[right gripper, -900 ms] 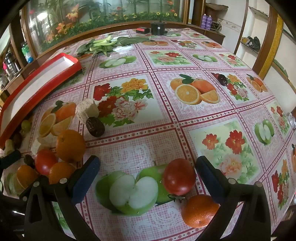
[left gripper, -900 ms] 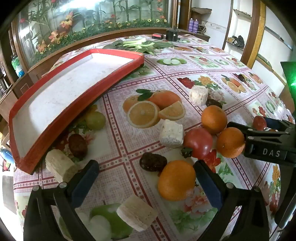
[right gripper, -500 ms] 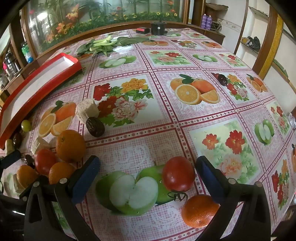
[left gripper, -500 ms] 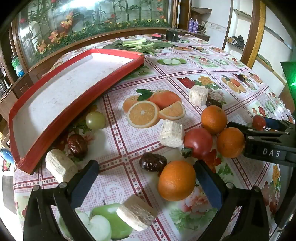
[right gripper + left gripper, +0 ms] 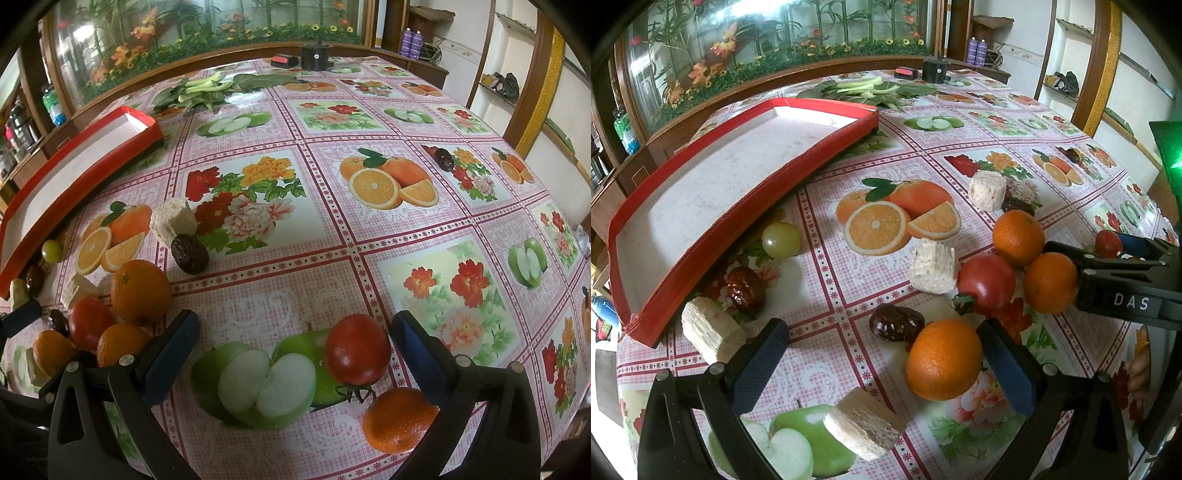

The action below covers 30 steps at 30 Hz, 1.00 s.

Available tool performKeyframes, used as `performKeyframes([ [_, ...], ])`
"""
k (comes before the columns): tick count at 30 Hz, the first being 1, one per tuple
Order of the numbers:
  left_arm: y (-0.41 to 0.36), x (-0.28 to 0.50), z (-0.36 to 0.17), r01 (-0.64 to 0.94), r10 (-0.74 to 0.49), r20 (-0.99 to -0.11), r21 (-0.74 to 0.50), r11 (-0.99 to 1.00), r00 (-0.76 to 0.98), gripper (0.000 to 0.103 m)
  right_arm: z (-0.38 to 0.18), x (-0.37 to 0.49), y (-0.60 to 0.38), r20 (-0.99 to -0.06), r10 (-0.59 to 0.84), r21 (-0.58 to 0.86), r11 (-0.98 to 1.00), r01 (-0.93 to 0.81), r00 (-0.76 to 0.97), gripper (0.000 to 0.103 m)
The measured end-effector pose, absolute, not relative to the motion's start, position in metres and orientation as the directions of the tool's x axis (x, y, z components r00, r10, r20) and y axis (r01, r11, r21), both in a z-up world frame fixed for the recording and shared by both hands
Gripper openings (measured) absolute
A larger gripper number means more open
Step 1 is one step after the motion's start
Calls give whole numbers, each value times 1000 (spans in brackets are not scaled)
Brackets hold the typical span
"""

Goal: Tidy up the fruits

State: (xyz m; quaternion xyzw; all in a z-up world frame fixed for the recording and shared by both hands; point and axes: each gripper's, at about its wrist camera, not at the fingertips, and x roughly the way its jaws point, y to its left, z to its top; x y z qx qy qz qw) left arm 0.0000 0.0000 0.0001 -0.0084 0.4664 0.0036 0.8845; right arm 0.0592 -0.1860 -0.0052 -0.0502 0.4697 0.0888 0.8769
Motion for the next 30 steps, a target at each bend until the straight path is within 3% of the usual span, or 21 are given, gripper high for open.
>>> performKeyframes([
  [30,-2,5,0,-59,25,-848,-8,998,530,103,-6,61,-184,-835,107,-6,979,-204,539,103],
])
